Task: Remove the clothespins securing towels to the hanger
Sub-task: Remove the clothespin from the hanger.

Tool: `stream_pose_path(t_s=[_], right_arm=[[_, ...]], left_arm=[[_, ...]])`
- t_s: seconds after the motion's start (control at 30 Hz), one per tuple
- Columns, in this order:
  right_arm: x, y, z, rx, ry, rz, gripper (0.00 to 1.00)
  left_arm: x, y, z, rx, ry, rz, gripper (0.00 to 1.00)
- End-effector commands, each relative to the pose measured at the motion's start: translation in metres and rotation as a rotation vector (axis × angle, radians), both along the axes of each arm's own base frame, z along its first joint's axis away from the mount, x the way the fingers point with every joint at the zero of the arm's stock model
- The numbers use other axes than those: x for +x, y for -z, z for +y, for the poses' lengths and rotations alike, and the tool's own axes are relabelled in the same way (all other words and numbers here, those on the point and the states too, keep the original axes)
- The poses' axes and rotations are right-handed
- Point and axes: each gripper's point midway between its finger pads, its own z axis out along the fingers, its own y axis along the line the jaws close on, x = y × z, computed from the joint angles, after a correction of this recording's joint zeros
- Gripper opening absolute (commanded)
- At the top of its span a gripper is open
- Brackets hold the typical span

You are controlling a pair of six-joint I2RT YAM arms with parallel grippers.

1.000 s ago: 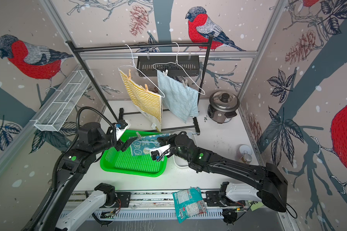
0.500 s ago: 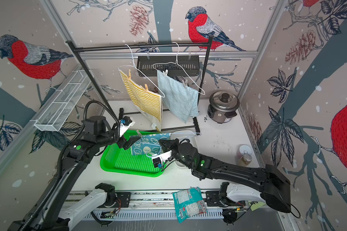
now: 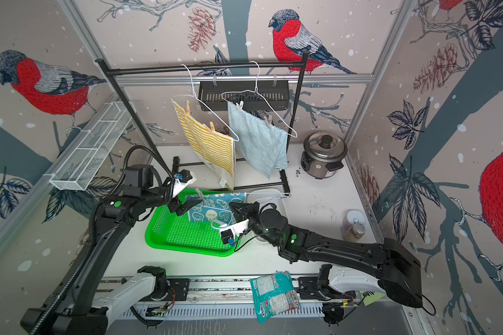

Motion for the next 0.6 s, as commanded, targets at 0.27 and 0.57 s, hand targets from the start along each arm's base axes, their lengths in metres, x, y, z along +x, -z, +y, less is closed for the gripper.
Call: stream_pose_path(t_s=[0.27, 0.57], right_arm=[[0.001, -0.015, 0.001, 0.061, 0.004, -0.003, 0.00], [-0.001, -0.016, 0.003, 0.065, -0.005, 0.005, 0.00]], left_arm=[[0.005, 0.012, -0.002, 0.009, 0.045, -0.002, 0.88], [0.010, 0.024, -0.003, 0.012, 0.046, 0.033, 0.82]])
